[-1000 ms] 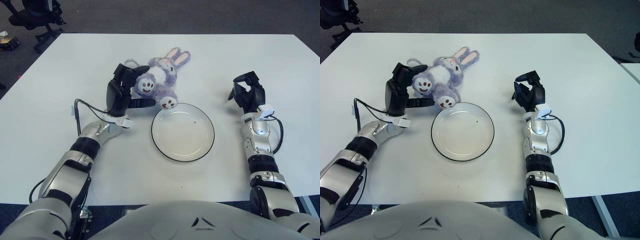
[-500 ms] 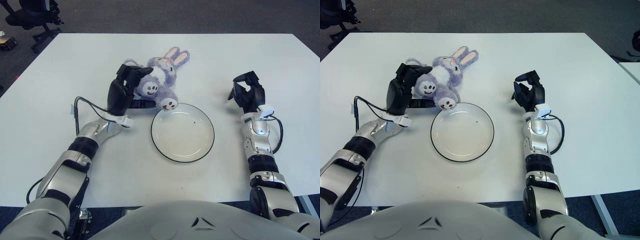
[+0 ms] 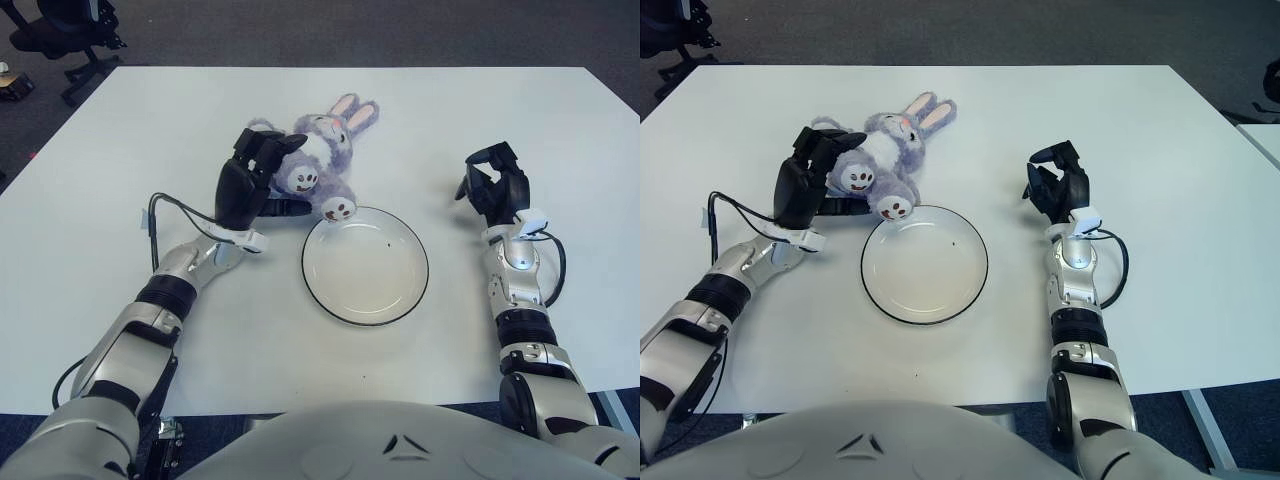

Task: Put the doll into the plate.

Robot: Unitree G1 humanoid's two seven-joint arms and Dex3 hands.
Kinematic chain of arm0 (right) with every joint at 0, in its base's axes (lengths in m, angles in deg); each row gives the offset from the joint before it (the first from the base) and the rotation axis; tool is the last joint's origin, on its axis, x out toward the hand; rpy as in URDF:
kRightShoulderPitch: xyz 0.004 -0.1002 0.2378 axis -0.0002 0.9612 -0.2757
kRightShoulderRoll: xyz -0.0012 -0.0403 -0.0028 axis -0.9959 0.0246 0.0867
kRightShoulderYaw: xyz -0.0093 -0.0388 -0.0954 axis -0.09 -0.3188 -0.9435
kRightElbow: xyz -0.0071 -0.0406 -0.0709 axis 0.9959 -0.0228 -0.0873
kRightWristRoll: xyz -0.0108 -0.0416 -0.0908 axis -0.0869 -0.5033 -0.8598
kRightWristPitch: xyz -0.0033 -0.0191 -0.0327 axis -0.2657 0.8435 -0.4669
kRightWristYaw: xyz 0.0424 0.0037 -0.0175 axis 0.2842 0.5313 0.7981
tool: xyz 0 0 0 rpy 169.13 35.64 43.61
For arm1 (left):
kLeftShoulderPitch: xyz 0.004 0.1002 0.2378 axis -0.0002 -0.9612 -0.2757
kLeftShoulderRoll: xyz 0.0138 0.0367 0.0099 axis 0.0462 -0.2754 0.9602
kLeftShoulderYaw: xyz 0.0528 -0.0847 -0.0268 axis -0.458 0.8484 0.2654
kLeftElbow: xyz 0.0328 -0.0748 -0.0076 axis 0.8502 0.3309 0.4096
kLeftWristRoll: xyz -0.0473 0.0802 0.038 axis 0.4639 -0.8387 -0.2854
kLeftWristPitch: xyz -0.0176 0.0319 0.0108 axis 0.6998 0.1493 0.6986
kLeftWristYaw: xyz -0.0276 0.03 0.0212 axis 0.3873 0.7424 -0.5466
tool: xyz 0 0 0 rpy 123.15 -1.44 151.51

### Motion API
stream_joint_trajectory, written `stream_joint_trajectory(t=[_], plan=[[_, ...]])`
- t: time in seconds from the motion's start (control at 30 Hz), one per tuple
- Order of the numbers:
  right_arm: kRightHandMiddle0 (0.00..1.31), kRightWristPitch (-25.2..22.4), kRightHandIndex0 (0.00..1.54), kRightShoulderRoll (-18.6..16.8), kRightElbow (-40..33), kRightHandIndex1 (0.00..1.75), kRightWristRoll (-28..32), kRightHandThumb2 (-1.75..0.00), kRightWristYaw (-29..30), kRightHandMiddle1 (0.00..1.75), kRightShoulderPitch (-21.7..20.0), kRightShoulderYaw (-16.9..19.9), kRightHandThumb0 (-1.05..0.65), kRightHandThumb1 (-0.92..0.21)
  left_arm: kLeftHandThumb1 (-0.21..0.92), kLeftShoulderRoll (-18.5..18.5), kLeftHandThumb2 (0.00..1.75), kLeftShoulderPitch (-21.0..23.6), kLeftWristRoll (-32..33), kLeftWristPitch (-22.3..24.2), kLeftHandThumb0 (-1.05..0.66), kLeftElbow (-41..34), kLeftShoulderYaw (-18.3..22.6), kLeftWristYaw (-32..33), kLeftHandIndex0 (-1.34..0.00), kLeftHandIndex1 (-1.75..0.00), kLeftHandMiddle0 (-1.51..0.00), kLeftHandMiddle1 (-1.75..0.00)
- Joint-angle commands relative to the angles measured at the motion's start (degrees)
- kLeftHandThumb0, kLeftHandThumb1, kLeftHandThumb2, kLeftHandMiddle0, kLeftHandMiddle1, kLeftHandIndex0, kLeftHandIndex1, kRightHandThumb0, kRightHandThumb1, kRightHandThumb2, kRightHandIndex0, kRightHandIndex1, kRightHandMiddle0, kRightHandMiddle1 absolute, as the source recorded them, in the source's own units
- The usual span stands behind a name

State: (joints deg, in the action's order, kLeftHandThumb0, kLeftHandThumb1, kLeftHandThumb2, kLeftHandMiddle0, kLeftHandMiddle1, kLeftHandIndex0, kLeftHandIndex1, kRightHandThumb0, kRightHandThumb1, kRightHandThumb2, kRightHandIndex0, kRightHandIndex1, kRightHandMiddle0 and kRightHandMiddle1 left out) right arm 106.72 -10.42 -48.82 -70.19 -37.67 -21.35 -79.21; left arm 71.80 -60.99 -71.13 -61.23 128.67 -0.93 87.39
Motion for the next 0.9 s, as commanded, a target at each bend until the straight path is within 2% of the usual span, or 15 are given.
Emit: stream_joint_trajectory(t=[0.0,0.07,0.1,0.17,0.23,0.33,0.37,0.43,0.53,0.63,0.87], plan=[[0.35,-0.31,0.95,-2.03,4.12,1.75,-1.39,-0.38,0.35,1.6,6.82,-0.97,-0.36,-0.92,0.89,-0.59,0.01,-2.74,-0.11,1.35,-0.18,2.49,-1.25,-1.16,-0.37,-0.73,-0.35,-0.99],[0.35,-0.28,0.95,-2.03,4.09,1.75,-1.42,-0.38,0.36,1.6,6.85,-0.99,-0.36,-0.92,0.89,-0.69,0.01,-2.69,0.59,1.32,-0.18,2.72,-1.13,-2.23,-0.38,-0.73,-0.35,-0.99],[0.35,-0.27,0.95,-2.04,4.07,1.75,-1.44,-0.38,0.36,1.6,6.87,-1.01,-0.36,-0.92,0.9,-0.77,0.07,-2.66,1.1,1.29,-0.12,2.9,-1.05,-3.0,-0.43,-0.95,-0.4,-1.11],[0.35,-0.24,0.95,-2.04,4.06,1.75,-1.47,-0.38,0.37,1.6,6.88,-1.03,-0.36,-0.92,0.91,-0.87,0.14,-2.56,1.79,1.3,-0.06,3.07,-0.97,-3.96,-0.48,-1.14,-0.43,-1.21],[0.35,-0.24,0.95,-2.0,4.08,1.75,-1.48,-0.38,0.35,1.6,6.87,-1.03,-0.36,-0.92,0.92,-1.1,0.17,-2.27,2.18,1.55,-0.03,3.03,-1.0,-4.5,-0.51,-1.29,-0.46,-1.24],[0.35,-0.22,0.94,-1.98,4.09,1.75,-1.51,-0.38,0.35,1.6,6.86,-1.05,-0.36,-0.92,0.92,-1.31,0.19,-2.04,2.53,1.8,-0.01,3.02,-1.01,-4.98,-0.52,-1.37,-0.48,-1.25],[0.35,-0.21,0.94,-1.98,4.09,1.75,-1.52,-0.38,0.35,1.6,6.86,-1.06,-0.36,-0.92,0.88,-1.41,0.26,-1.93,2.61,1.91,-0.01,3.07,-1.01,-5.11,-0.51,-1.4,-0.48,-1.27],[0.35,-0.2,0.94,-1.99,4.03,1.75,-1.58,-0.38,0.39,1.6,6.9,-1.1,-0.36,-0.92,0.72,-1.6,0.61,-1.79,2.79,2.21,0.0,3.17,-0.98,-5.34,-0.47,-1.51,-0.45,-1.44],[0.35,-0.21,0.94,-2.02,3.93,1.75,-1.65,-0.38,0.44,1.6,6.96,-1.14,-0.36,-0.92,0.58,-1.78,0.89,-1.75,3.11,2.59,0.0,3.26,-0.96,-5.61,-0.44,-1.57,-0.42,-1.64],[0.35,-0.26,0.94,-2.01,3.88,1.75,-1.71,-0.38,0.47,1.6,6.98,-1.16,-0.36,-0.92,0.52,-2.15,1.01,-1.66,3.54,3.01,0.0,3.67,-0.92,-5.82,-0.43,-1.59,-0.42,-1.71],[0.35,-0.28,0.94,-1.96,4.02,1.75,-1.84,-0.38,0.54,1.6,6.9,-1.19,-0.36,-0.92,0.44,-2.76,1.13,-1.44,3.9,3.28,0.0,4.42,-1.0,-5.54,-0.46,-1.6,-0.47,-1.74]])
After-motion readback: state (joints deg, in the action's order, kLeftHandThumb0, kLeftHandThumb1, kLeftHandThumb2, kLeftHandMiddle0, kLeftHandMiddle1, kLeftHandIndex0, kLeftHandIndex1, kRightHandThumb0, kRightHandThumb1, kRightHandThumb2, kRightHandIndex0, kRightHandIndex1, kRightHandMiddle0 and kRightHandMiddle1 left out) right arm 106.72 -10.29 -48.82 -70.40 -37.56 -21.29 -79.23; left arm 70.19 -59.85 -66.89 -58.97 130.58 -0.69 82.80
